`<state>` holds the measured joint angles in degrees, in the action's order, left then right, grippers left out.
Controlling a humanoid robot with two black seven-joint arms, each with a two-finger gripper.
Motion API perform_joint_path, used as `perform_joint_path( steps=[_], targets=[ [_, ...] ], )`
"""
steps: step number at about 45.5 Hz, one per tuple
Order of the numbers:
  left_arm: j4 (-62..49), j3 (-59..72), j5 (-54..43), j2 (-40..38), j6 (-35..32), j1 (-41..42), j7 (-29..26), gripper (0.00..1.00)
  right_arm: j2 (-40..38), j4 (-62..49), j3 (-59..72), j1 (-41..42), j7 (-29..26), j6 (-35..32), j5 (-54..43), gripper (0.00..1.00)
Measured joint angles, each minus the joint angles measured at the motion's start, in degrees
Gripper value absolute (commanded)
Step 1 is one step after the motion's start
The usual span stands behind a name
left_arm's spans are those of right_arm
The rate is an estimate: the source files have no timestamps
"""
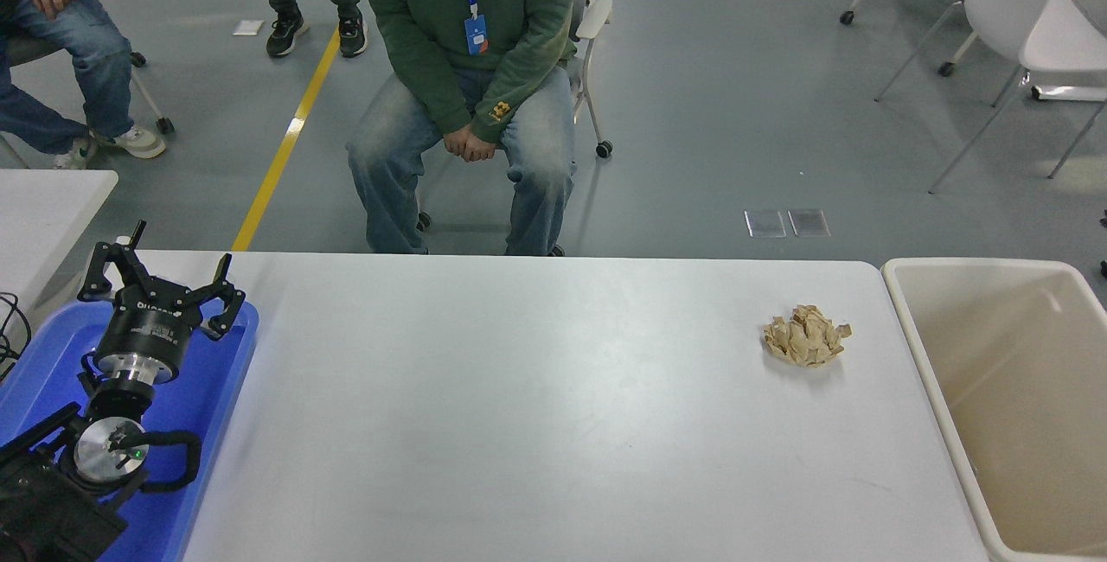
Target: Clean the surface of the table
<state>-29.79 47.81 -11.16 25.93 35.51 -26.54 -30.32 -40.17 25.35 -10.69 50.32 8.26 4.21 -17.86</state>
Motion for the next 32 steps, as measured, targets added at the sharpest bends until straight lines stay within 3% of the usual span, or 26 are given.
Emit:
perform_joint_path(
  steps=[32],
  targets=[
    [-0.01,0.00,0.00,0.00,0.00,-0.01,0.00,1.00,-4.94,23.02,-13.38,-2.44,0.16,-0.02,0.74,1.00]
  ],
)
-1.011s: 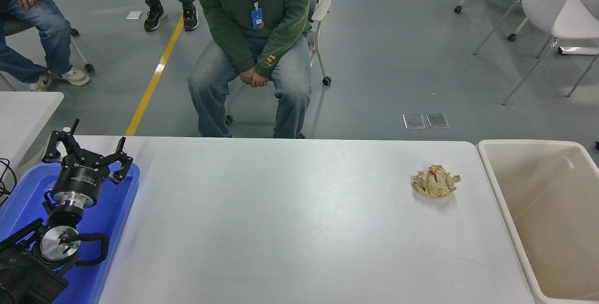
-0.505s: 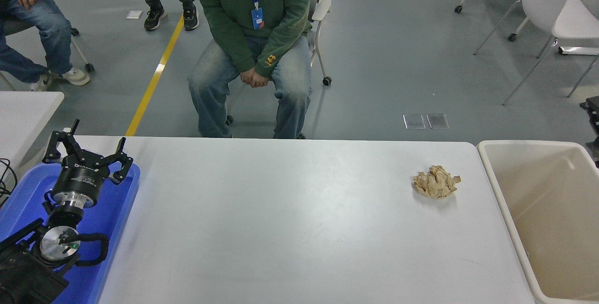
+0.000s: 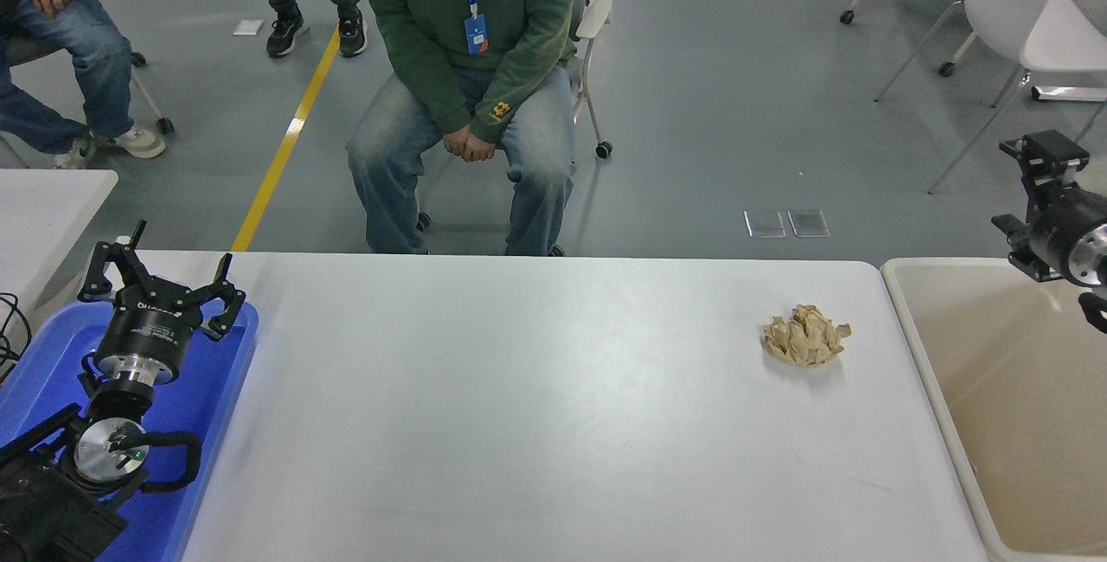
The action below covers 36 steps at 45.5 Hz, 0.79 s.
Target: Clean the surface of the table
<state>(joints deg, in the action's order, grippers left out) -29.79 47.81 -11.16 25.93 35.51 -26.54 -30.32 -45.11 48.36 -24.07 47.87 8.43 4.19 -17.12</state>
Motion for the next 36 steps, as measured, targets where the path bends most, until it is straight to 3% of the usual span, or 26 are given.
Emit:
perform_joint_path(
  steps=[36],
  targets=[
    [0.00,0.00,0.00,0.00,0.00,0.00,0.00,1.00,-1.09,14.27,-6.24,-5.03,0.01,-0.10,-0.02,1.00]
  ],
)
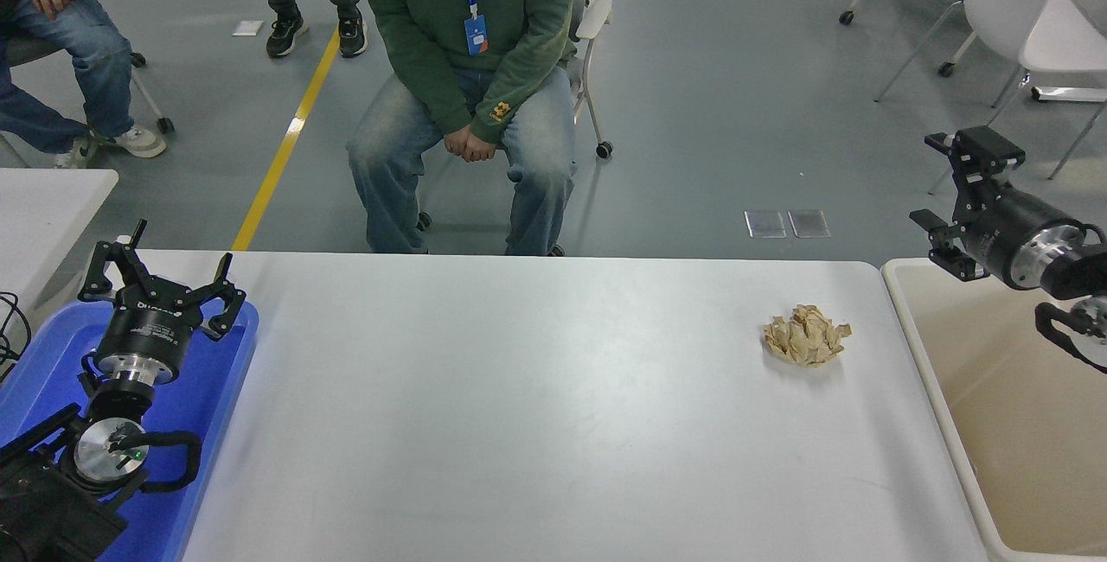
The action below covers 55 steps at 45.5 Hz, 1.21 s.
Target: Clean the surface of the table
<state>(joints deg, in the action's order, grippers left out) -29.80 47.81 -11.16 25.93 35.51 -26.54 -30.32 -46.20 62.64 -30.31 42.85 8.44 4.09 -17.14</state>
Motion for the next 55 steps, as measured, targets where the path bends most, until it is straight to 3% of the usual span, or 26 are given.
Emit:
perform_joint_path(
  steps=[35,55],
  targets=[
    [0.00,0.00,0.00,0.00,0.00,0.00,0.00,1.00,0.91,6.19,1.50,-1.60,1.27,-0.04,-11.83,1.00],
    [0.00,0.00,-0.01,0.00,0.00,-0.01,0.00,1.00,7.17,8.34,-5.23,-6.84,1.32,0.21,-1.58,1.00]
  ],
)
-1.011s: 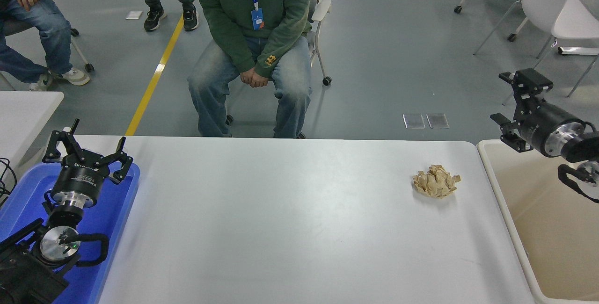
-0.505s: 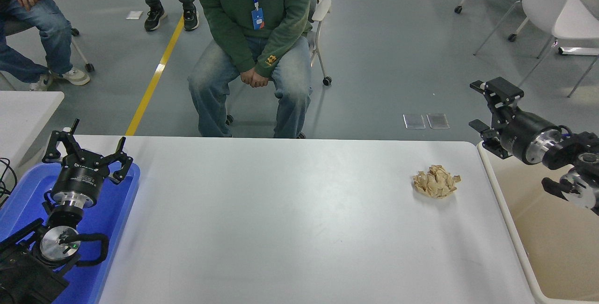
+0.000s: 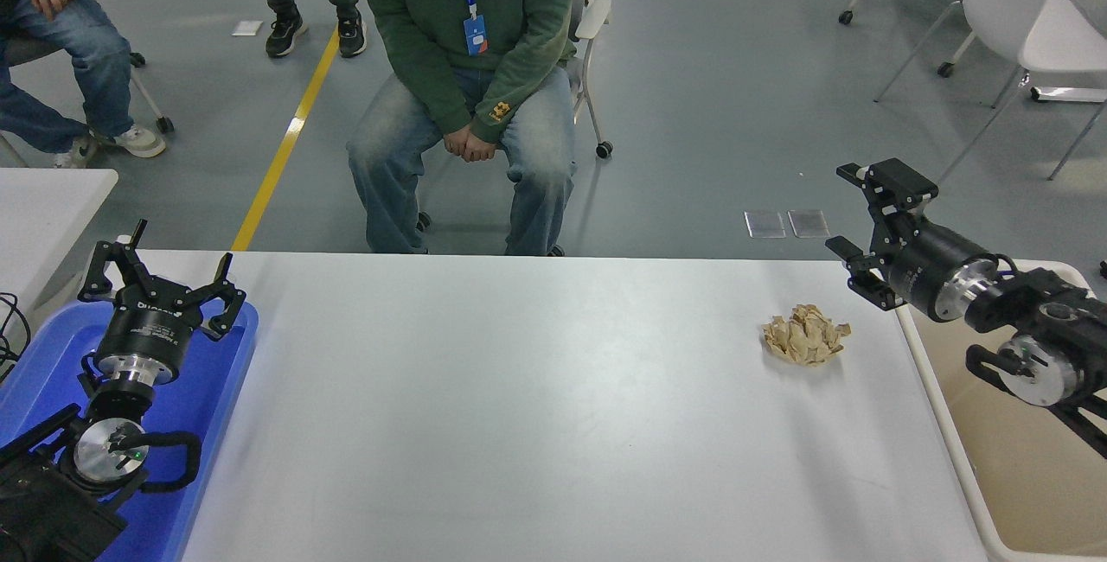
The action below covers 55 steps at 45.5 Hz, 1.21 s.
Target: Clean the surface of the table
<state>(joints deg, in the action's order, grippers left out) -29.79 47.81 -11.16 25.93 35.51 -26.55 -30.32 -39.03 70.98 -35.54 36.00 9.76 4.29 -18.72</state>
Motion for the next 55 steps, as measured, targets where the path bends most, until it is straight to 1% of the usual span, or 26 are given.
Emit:
perform_joint_path(
  steps=[10,25,29,35,45,55],
  targets=[
    [0.00,0.00,0.00,0.00,0.00,0.00,0.00,1.00,5.87,-0.13,-5.61,-2.80,0.47,0.10,4.43,1.00],
    [0.00,0.00,0.00,0.00,0.00,0.00,0.00,1.00,12.60,-2.63,-9.78,-5.06,0.96,0.18,13.92,0.99],
    [0.00,0.00,0.00,0.00,0.00,0.00,0.00,1.00,13.94,-3.84,-10.83,-5.69,1.05,0.06,15.11,1.00],
    [0.00,0.00,0.00,0.00,0.00,0.00,0.00,1.00,15.47,-5.31,-12.32,-6.70,1.11,-0.45,16.90,0.99],
    [0.00,0.00,0.00,0.00,0.00,0.00,0.00,1.00,16.82,-6.48,-13.86,-7.74,1.43,-3.24,20.12,1.00],
    [0.00,0.00,0.00,0.00,0.00,0.01,0.00,1.00,17.97,-6.78,-14.30,-8.10,1.88,-6.06,21.04,1.00]
  ],
)
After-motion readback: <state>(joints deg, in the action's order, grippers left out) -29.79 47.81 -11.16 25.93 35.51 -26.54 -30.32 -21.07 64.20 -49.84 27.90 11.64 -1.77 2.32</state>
